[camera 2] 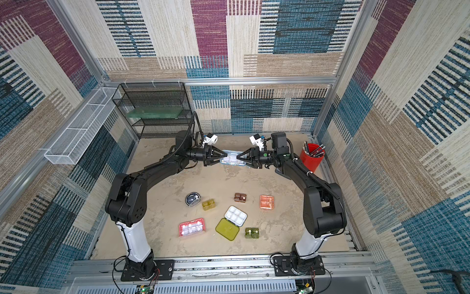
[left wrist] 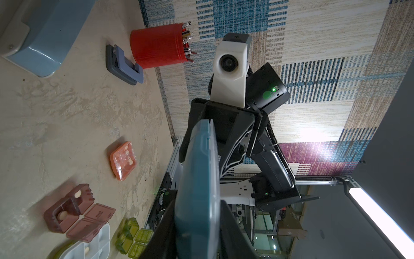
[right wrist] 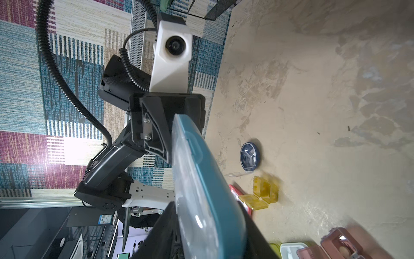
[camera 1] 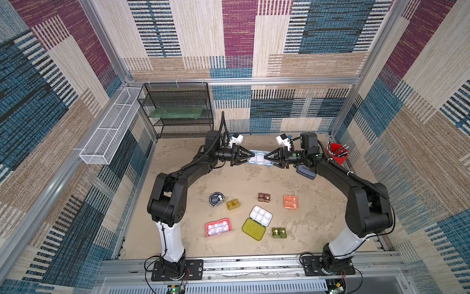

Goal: Close pillboxes
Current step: Close the lid on the pillbox.

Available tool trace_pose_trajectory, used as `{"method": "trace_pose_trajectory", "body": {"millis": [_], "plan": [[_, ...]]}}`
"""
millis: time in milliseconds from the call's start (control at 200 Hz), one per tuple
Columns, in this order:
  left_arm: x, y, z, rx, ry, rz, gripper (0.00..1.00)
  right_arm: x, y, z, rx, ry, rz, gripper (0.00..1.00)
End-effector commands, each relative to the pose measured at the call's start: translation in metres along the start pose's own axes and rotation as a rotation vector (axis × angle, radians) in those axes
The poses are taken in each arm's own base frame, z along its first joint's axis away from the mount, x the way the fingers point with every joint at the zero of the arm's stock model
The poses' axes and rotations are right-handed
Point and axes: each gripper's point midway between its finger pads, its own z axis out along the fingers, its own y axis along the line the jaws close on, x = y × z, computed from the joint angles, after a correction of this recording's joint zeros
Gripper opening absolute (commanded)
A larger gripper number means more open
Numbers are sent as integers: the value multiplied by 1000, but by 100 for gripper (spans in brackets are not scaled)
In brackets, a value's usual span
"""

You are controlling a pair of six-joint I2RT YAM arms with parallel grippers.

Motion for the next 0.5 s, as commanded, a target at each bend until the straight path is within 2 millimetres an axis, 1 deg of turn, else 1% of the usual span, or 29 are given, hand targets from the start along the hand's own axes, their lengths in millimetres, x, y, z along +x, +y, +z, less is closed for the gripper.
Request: {"method": "trace_pose_trajectory", "body": {"millis": [0, 55, 165, 240, 310, 381, 496], "plan": [[3, -3, 0, 11, 24, 20, 18, -7, 7, 2, -6, -9, -41, 50], [2, -3, 1, 12, 24, 21, 19, -9, 10, 4, -11, -8, -50, 52], [3, -4, 1, 14, 28, 23, 19, -12, 15, 10, -18, 0, -57, 52], [4, -5, 1, 16, 30, 23, 19, -12, 17, 15, -25, 10, -60, 49], [4, -5, 1, 16, 31, 23, 19, -12, 17, 18, -26, 14, -61, 45], [5, -4, 1, 15, 32, 20, 19, -13, 17, 19, -26, 10, -60, 40], [7, -4, 0, 14, 33, 19, 19, -14, 19, 19, -29, 4, -65, 38]]}}
